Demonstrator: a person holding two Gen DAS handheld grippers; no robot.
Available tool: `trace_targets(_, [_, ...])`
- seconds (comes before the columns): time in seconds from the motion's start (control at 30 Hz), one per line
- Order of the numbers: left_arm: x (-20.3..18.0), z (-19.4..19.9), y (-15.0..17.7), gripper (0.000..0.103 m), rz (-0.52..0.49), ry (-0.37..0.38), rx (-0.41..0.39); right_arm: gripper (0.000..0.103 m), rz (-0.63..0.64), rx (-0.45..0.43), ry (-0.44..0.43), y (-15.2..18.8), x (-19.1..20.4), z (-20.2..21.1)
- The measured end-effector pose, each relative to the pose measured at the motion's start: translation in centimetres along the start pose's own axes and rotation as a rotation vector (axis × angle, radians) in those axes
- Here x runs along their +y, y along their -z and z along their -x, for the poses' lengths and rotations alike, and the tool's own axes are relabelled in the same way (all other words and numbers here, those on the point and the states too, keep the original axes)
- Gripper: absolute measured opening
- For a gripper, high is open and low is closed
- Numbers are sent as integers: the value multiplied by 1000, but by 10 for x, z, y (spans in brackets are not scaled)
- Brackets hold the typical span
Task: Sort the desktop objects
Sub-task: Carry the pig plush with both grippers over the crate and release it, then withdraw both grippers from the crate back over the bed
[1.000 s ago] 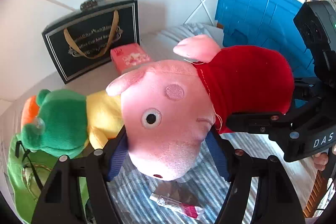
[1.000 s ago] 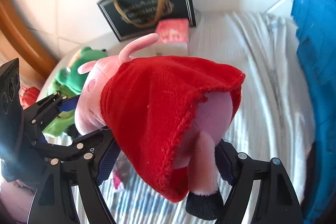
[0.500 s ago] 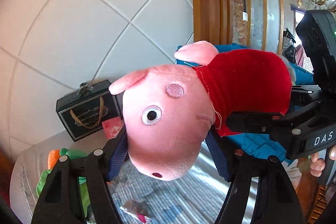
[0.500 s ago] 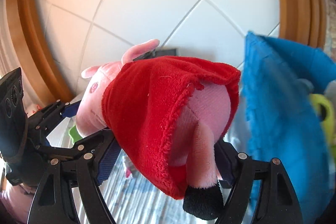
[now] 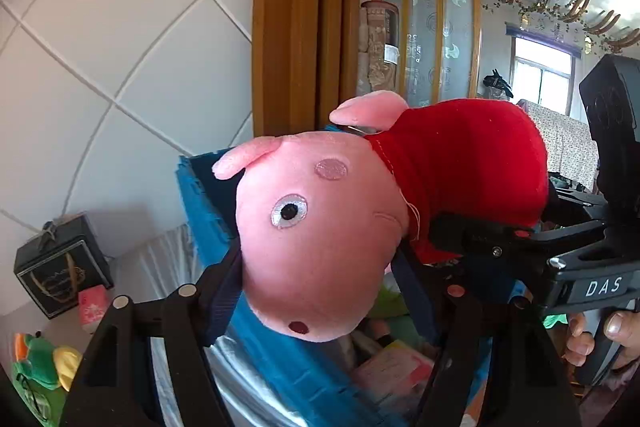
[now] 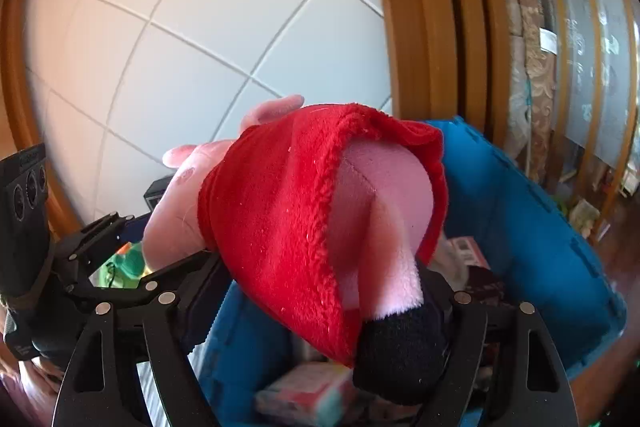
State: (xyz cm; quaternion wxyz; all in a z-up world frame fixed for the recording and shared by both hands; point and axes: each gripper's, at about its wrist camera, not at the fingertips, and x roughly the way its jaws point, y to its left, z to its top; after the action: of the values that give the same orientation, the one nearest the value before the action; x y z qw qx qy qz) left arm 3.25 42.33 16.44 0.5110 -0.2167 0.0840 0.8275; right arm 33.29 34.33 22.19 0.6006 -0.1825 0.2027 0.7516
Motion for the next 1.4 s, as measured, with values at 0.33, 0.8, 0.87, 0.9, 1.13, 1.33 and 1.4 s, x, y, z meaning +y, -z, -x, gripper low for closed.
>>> trace_targets(0.33, [-98,-83,-6,71,-82,47,181,82,-137,81,247,15,-146,3])
trace_targets(0.8, [-105,-69,7,71,-81,-58,174,103,-112,118,450,35,-168,-1])
trace_targets(0.87, [-98,-57,9,72,-74,-80,141,103,-103,100,464,35,-162,3])
trace_targets(0.9, [-94,-50,10,75,-68,-95,123,103,-98,86,461,35,-158,5])
trace_targets(1.13, [-46,-7,20,79,17,-182,16,103,-24,-23,410,28,-105,22])
trace_targets(1.33, [10,28,38,79,96,-212,9,103,45,-95,322,18,-42,18])
trace_targets(1.4, [31,43,47,78,115,-233,7,103,67,-101,284,16,-16,10])
